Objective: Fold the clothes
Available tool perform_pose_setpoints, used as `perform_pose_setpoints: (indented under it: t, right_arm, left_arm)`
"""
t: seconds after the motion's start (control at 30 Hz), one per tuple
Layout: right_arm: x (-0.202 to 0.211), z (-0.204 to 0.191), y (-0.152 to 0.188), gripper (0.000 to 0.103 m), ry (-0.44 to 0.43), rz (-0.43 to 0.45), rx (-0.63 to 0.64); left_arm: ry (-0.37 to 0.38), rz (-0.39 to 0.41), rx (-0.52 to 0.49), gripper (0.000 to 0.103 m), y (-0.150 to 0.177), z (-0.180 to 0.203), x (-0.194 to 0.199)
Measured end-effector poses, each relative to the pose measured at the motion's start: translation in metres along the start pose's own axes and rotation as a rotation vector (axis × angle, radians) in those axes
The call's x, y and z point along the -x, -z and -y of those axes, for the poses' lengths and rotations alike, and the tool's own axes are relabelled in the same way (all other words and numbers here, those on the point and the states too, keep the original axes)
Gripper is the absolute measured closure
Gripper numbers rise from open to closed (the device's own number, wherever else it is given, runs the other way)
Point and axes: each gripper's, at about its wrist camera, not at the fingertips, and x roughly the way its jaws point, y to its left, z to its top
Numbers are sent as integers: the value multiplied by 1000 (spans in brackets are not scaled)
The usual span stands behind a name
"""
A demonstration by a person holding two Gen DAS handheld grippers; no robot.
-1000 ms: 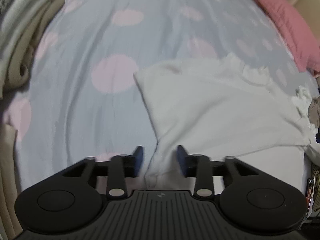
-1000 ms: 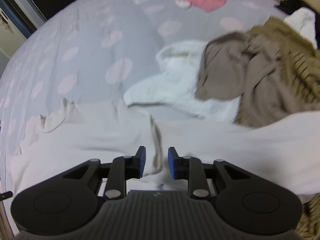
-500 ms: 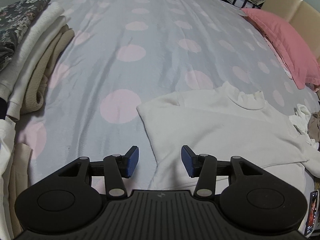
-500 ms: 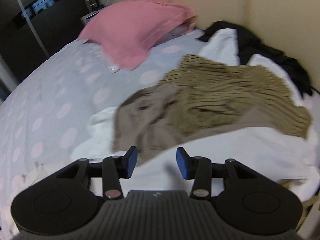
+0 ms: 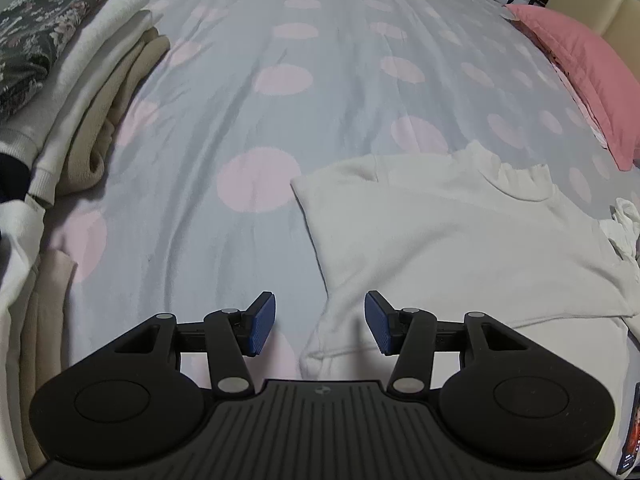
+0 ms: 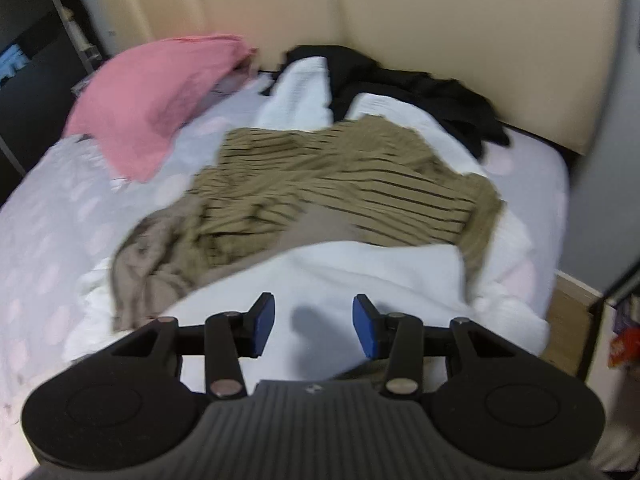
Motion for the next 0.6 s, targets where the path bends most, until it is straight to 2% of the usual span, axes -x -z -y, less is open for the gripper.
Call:
perform_pose_setpoints:
  t: [0.07, 0.13, 0.3, 0.5, 0.6]
  right_arm:
    - [-4, 12, 0, 49, 45, -6, -31]
    - [-10, 29, 2, 46, 51, -31, -112]
    - [-24, 58, 13, 46, -19, -97, -320]
    - [-30, 78, 18, 46, 13, -71, -449]
    - [-27, 85, 18, 53, 10, -34, -488]
  left_arm:
    - [3, -4, -2, 55, 2, 1, 0]
    - [2, -6, -10, 55, 3, 2, -1]
    - [-5, -18, -19, 55, 3, 5, -5]
    - [-8, -30, -60, 55, 6, 12, -8]
    - [-26, -39, -88, 55, 9, 16, -12]
